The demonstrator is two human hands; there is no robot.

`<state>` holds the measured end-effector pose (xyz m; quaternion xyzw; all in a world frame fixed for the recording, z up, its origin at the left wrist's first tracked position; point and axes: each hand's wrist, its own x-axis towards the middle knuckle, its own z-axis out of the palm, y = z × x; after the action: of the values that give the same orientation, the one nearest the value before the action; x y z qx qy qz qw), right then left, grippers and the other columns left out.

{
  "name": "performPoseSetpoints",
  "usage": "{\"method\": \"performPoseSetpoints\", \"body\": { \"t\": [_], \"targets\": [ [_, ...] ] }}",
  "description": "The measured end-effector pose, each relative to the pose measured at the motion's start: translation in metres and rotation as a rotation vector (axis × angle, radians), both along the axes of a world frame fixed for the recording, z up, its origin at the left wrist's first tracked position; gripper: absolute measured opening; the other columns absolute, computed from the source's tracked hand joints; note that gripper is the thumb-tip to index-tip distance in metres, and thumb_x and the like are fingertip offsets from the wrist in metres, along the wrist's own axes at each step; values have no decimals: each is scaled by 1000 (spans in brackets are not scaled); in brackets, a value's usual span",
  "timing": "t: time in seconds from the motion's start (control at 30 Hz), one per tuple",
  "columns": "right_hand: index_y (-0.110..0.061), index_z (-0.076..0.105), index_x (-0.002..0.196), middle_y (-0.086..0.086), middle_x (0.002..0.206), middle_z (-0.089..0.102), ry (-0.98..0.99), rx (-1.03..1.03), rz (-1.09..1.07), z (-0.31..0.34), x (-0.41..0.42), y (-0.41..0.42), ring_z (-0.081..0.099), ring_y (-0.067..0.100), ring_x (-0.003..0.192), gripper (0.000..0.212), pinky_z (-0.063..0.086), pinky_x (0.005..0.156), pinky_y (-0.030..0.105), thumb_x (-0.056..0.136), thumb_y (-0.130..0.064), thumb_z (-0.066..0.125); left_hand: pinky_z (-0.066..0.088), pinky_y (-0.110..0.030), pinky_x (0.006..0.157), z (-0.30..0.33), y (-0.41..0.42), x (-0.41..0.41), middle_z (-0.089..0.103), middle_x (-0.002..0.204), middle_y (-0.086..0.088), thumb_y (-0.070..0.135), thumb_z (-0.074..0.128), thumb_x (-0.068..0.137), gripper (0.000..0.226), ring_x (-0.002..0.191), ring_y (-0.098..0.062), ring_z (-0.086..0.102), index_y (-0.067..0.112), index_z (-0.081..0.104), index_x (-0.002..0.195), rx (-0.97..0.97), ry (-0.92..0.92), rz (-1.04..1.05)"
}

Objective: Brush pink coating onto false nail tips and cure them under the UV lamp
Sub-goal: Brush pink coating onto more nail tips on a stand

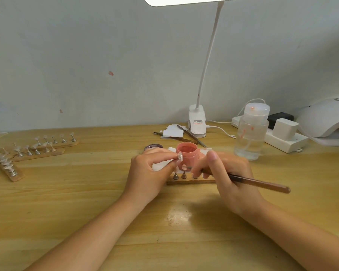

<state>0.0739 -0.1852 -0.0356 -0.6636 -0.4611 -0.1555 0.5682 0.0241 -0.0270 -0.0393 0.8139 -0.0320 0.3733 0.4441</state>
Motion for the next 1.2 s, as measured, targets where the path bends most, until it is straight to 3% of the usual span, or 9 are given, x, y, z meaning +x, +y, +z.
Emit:
{"method": "performPoseSetpoints", "body": {
  "t": [0.17, 0.37, 0.47, 0.53, 0.6, 0.8, 0.93, 1.07, 1.2],
  "targets": [
    [-8, 70, 73, -1, 72, 68, -77, 16, -51, 1, 1, 1, 61, 4, 70, 46, 47, 65, 19, 94, -27, 34, 38, -2, 74, -1, 1, 0, 65, 79, 11, -3, 71, 72, 26, 82, 11, 57, 18, 70, 86, 26, -11, -1],
    [-14, 69, 71, -2, 68, 67, -25, 47, -45, 0, 0, 1, 62, 3, 66, 45, 47, 62, 18, 94, -27, 32, 39, -4, 74, -1, 1, 0, 67, 78, 8, -2, 71, 73, 21, 81, 4, 59, 16, 72, 83, 33, -16, -9],
    [-14, 71, 74, -1, 71, 69, 14, -2, -41, -2, 1, 2, 63, 7, 69, 47, 50, 64, 25, 94, -37, 35, 38, -3, 74, -1, 1, 0, 68, 78, 6, -5, 71, 73, 22, 81, 6, 58, 15, 72, 82, 41, -16, -16],
    [-17, 70, 69, -1, 64, 67, 68, 13, -15, -1, 0, 2, 62, 7, 61, 49, 48, 58, 22, 93, -43, 36, 37, -3, 74, -1, 1, 0, 69, 78, 3, -3, 70, 73, 18, 81, 6, 58, 14, 73, 77, 47, -12, -22],
    [-16, 69, 69, -3, 64, 66, 49, 46, -25, 0, -1, 2, 61, 4, 62, 46, 46, 58, 18, 93, -35, 35, 37, -3, 74, -1, 1, 0, 69, 78, 1, -3, 71, 73, 16, 81, 7, 57, 12, 73, 77, 62, -23, -24],
    [-16, 69, 66, -2, 61, 66, 136, 37, -19, -1, -1, 2, 61, 6, 59, 49, 46, 57, 21, 89, -40, 34, 38, -3, 73, 0, 0, -1, 66, 74, 10, -3, 71, 71, 25, 79, 11, 56, 19, 70, 81, 87, -68, -30],
    [-18, 69, 73, -8, 71, 67, 72, 60, -32, 1, -1, 3, 62, 3, 66, 43, 47, 62, 15, 92, -34, 34, 38, -3, 73, -1, 0, 0, 66, 76, 12, -6, 71, 70, 30, 80, 10, 57, 20, 70, 84, 86, -58, -11],
    [-16, 69, 66, -2, 61, 66, 142, 50, -12, 0, -2, 2, 61, 7, 59, 49, 45, 57, 17, 89, -41, 34, 37, -3, 74, 0, 0, -2, 67, 76, 9, -1, 71, 73, 21, 81, 7, 57, 21, 71, 76, 86, -37, -20],
    [-9, 71, 74, -6, 73, 68, 39, 8, -43, 1, 1, 3, 63, 5, 68, 48, 48, 61, 18, 92, -33, 34, 37, -3, 75, 1, 0, -3, 69, 79, 4, 1, 72, 73, 16, 84, 4, 57, 16, 74, 79, 82, 4, -18]
  ]
}}
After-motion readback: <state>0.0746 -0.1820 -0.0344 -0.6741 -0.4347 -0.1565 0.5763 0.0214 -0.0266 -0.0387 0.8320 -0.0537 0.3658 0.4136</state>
